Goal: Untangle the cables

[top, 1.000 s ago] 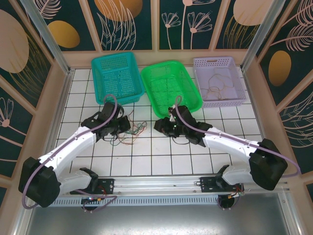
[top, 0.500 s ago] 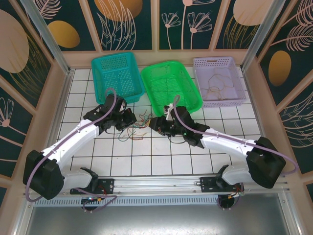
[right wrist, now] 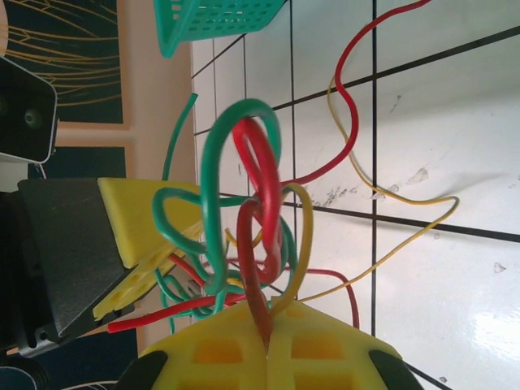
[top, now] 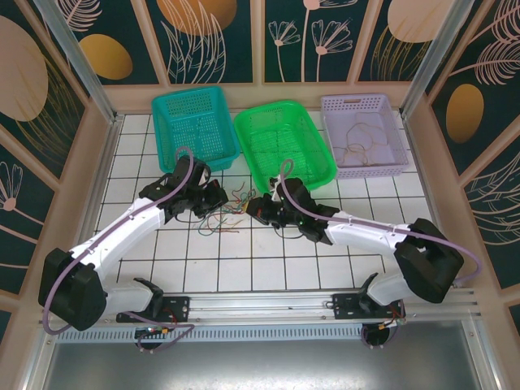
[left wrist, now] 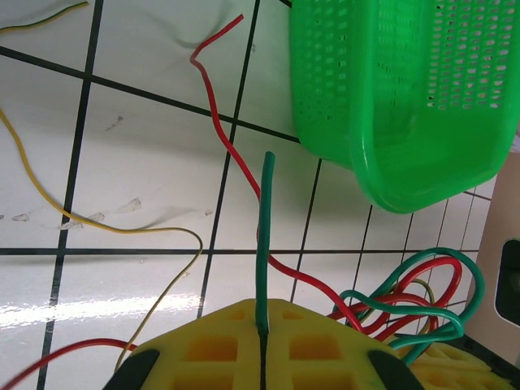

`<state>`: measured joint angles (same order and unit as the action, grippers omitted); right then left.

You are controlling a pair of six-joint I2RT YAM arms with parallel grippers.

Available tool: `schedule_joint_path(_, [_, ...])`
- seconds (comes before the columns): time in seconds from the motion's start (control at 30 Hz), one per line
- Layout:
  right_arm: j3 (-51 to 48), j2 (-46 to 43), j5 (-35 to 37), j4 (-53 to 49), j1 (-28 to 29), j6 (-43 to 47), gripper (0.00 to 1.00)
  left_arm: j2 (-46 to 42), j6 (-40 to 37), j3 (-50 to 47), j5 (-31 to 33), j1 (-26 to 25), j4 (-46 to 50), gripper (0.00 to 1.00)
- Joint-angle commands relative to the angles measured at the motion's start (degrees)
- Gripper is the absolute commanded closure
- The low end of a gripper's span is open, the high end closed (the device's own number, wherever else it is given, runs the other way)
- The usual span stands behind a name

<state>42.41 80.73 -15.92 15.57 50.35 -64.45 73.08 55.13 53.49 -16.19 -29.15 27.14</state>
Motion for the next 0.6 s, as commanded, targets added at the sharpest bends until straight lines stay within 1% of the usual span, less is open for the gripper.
schedule_joint_path(0.0, [0.94, -4.40, 5.54, -6.08, -0.22, 1.39, 1.00, -0.51, -1.87, 1.84, 3.20, 0.05, 3.65, 1.00])
schedule_joint_path(0.13, [-1.99, -11.85, 9.15, -13.16, -2.81, 1.49, 1.00, -0.14, -7.22, 4.72, 14.13, 0.05, 12.24, 1.00])
schedule_joint_path(0.2, [-3.60, -15.61, 9.37, -15.64, -4.88, 1.64, 1.00, 0.05, -9.19, 4.88, 17.65, 0.05, 14.32, 1.00])
schedule_joint_path(0.33, [-4.10, -21.29, 8.15, -21.43, -9.56, 4.10, 1.00, -0.13, -10.66, 4.78, 22.69, 0.08, 16.74, 1.00])
schedule_joint_path(0.57, [-1.20, -26.12, 8.00, -30.53, -16.23, 10.13, 1.00, 0.43, -12.89, 5.26, 28.70, 0.06, 18.44, 1.00])
